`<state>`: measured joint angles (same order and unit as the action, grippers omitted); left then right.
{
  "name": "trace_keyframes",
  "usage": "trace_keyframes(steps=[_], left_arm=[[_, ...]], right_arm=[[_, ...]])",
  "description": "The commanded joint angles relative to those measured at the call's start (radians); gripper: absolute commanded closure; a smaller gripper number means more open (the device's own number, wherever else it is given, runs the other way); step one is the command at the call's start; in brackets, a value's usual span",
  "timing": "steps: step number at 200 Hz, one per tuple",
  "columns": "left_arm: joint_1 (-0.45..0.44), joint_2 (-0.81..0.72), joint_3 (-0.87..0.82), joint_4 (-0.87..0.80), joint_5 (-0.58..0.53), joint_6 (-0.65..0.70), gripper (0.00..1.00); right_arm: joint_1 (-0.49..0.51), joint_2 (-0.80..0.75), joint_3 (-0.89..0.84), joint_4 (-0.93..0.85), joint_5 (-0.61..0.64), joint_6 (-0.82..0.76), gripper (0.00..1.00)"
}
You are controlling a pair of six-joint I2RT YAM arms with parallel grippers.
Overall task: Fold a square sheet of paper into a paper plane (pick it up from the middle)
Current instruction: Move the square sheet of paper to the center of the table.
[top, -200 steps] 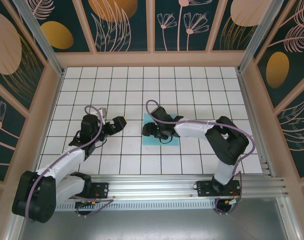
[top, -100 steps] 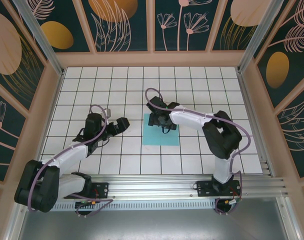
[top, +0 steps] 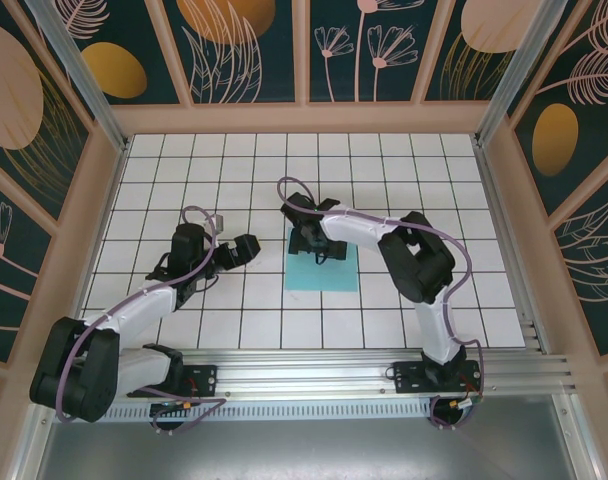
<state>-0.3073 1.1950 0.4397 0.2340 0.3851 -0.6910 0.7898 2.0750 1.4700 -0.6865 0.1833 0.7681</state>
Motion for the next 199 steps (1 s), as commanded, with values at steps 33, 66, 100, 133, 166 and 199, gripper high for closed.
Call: trace_keyframes(steps=[33, 66, 100, 133, 166, 199], left_arm=[[-0.005, 0.006, 0.031, -0.034, -0.003, 0.046, 0.01], [-0.005, 0.013, 0.046, -0.045, 0.003, 0.054, 0.01], [-0.004, 0.017, 0.047, -0.042, 0.003, 0.051, 0.01], [-0.004, 0.011, 0.048, -0.051, 0.004, 0.053, 0.01], [-0.005, 0.001, 0.046, -0.041, 0.026, 0.05, 0.01], [-0.005, 0.012, 0.041, -0.034, 0.035, 0.049, 0.01]], right_arm=[[-0.003, 0.032, -0.131, 0.066, -0.12, -0.023, 0.05], [-0.003, 0.053, -0.12, 0.045, -0.115, -0.05, 0.09], [-0.003, 0.056, -0.079, 0.01, -0.094, -0.061, 0.09], [-0.001, 0.027, 0.019, -0.072, -0.037, -0.073, 0.04], [-0.001, -0.026, 0.054, -0.102, -0.023, -0.073, 0.03], [0.001, -0.045, -0.019, -0.059, -0.056, -0.045, 0.02]])
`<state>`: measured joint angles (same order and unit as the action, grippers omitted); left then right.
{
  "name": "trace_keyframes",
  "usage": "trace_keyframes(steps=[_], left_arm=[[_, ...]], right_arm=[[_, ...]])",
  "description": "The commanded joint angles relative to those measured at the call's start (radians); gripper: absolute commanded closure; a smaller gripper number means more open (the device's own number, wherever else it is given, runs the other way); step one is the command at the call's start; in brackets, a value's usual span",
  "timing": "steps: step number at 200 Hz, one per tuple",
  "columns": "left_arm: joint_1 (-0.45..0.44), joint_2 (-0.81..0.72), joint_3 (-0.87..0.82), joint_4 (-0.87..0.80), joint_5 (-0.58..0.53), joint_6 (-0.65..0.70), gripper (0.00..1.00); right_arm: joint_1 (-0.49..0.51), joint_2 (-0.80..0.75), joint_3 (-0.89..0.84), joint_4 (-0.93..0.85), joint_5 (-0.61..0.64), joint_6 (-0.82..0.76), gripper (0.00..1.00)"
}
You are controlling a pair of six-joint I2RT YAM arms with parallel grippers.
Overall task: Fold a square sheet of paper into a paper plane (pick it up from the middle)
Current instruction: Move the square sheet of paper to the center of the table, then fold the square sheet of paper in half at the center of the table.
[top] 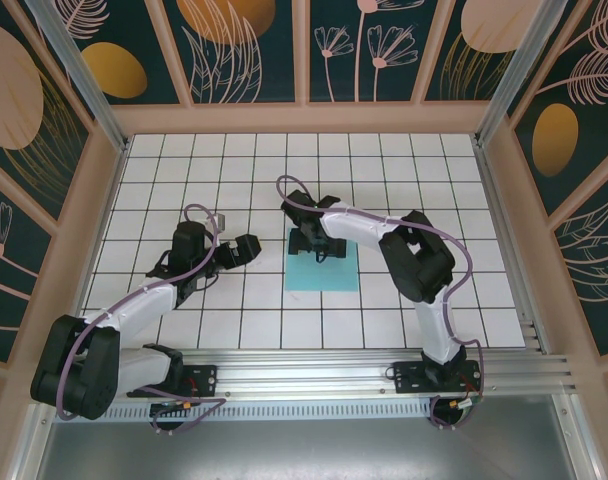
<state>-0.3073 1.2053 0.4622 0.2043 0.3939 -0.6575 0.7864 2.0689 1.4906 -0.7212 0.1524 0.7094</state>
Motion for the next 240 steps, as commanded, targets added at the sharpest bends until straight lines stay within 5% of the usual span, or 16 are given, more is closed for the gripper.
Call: trace_keyframes(steps=[1, 79, 167, 213, 233, 240], left_arm=[[-0.005, 0.002, 0.018, -0.004, 0.026, 0.016, 0.02], [-0.005, 0.004, 0.013, -0.003, 0.025, 0.01, 0.01], [-0.005, -0.001, 0.021, -0.018, 0.013, 0.01, 0.02], [-0.005, -0.003, 0.032, -0.032, 0.005, 0.01, 0.01], [-0.004, -0.01, 0.042, -0.044, 0.0, 0.01, 0.01], [-0.005, -0.014, 0.043, -0.047, -0.003, 0.01, 0.01]], right_arm=[[0.005, -0.037, -0.041, -0.024, -0.025, 0.014, 0.02], [0.021, 0.049, -0.171, 0.076, -0.097, 0.023, 0.08], [0.029, 0.015, -0.073, -0.002, -0.01, 0.006, 0.2], [0.025, -0.06, -0.032, -0.004, -0.011, -0.016, 0.49], [0.024, -0.106, -0.03, 0.018, -0.03, -0.02, 0.53], [0.023, -0.125, -0.031, 0.036, -0.049, -0.03, 0.63]])
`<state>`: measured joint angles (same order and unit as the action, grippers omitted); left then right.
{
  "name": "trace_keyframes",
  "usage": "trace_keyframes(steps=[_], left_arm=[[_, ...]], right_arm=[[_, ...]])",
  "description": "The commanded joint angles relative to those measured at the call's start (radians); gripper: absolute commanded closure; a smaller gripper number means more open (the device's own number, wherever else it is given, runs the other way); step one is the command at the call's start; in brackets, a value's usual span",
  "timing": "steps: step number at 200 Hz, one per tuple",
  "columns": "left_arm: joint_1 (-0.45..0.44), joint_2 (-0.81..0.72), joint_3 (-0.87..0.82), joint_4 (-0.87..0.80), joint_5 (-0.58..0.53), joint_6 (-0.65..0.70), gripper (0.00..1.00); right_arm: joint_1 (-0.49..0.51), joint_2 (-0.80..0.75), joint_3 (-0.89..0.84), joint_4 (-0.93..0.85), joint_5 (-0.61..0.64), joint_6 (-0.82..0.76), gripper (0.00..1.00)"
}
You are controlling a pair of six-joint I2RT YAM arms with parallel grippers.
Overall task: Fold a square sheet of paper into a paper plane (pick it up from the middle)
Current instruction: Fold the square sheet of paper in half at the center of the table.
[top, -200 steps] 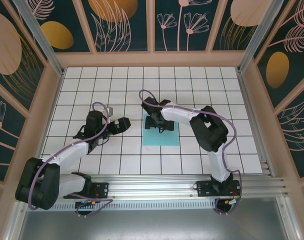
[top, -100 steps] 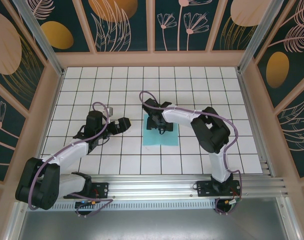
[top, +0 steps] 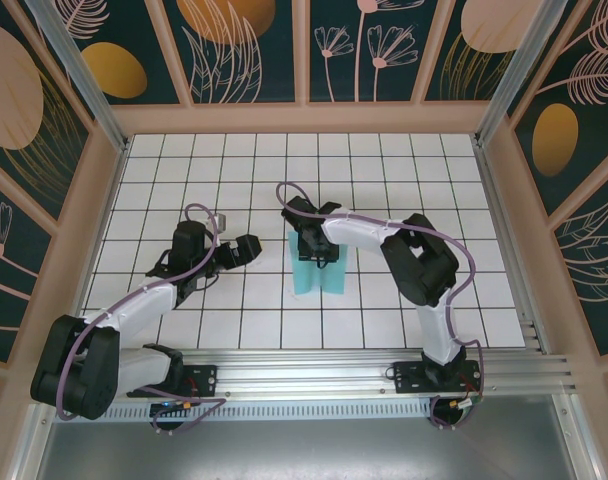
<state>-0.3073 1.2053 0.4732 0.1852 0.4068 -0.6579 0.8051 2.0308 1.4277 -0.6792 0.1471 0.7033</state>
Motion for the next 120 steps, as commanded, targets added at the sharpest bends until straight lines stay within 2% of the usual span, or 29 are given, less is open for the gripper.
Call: trace_keyframes(steps=[1, 10, 27, 37, 71, 94, 120], left_arm=[[-0.005, -0.015, 0.032, -0.029, -0.016, 0.01, 0.02], [-0.005, -0.021, 0.035, -0.033, -0.019, 0.007, 0.02], [-0.005, -0.034, 0.039, -0.04, -0.027, 0.0, 0.01], [-0.006, -0.042, 0.041, -0.045, -0.033, -0.004, 0.01], [-0.006, -0.073, 0.051, -0.049, -0.039, -0.025, 0.01], [-0.004, -0.073, 0.057, -0.035, -0.016, -0.041, 0.02], [-0.004, -0.049, 0.064, -0.011, 0.025, -0.053, 0.01]], right_arm=[[0.004, -0.09, 0.032, -0.003, -0.048, -0.025, 0.64], [0.002, -0.119, 0.024, 0.03, -0.077, -0.028, 0.67], [-0.008, -0.172, -0.002, 0.102, -0.127, -0.021, 0.63], [-0.018, -0.206, -0.024, 0.161, -0.202, -0.022, 0.63], [-0.067, -0.313, -0.189, 0.478, -0.419, 0.04, 0.61], [-0.114, -0.328, -0.331, 0.633, -0.483, 0.115, 0.61], [-0.14, -0.322, -0.45, 0.734, -0.49, 0.153, 0.58]])
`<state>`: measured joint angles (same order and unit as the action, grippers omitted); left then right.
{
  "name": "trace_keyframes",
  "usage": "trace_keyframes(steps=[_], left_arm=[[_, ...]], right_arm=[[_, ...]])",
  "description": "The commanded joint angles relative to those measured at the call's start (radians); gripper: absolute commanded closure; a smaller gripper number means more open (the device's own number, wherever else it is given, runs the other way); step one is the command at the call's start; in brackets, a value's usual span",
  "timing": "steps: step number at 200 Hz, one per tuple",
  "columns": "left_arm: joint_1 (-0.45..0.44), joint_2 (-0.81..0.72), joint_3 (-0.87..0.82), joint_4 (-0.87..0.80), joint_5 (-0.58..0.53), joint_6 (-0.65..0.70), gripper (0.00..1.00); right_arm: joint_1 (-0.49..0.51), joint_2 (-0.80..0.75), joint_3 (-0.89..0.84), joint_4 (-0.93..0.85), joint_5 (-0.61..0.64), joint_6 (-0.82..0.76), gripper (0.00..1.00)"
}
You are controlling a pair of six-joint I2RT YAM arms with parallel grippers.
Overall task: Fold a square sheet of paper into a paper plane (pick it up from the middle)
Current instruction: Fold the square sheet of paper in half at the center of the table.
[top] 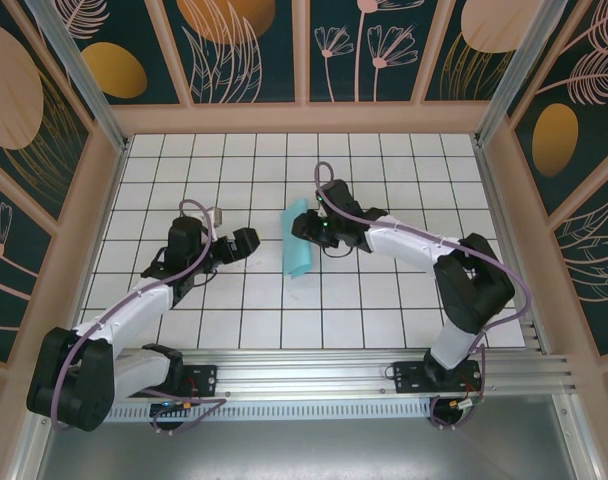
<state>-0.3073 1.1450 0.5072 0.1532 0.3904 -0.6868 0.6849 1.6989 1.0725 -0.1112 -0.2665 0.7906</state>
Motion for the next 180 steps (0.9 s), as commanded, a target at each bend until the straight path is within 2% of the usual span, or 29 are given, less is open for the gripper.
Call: trace_keyframes(steps=[1, 27, 51, 79, 131, 180], left_arm=[[-0.005, 0.012, 0.03, 0.021, 0.043, -0.025, 0.01], [-0.012, 0.05, 0.044, 0.04, 0.072, -0.033, 0.01], [-0.036, 0.088, 0.074, 0.039, 0.074, -0.029, 0.01], [-0.086, 0.127, 0.098, 0.041, 0.048, -0.029, 0.04], [-0.161, 0.171, 0.124, 0.051, 0.004, -0.041, 0.15], [-0.205, 0.222, 0.159, 0.067, -0.024, -0.067, 0.24]], right_arm=[[-0.021, 0.011, -0.099, 0.168, -0.077, 0.067, 0.57], [-0.041, 0.008, -0.183, 0.213, -0.079, 0.08, 0.53], [-0.048, -0.019, -0.211, 0.155, -0.03, 0.051, 0.39], [-0.065, -0.054, -0.227, 0.091, -0.001, 0.021, 0.33], [-0.083, -0.094, -0.234, -0.029, 0.072, -0.023, 0.3], [-0.083, -0.047, -0.214, -0.093, 0.098, -0.041, 0.3]])
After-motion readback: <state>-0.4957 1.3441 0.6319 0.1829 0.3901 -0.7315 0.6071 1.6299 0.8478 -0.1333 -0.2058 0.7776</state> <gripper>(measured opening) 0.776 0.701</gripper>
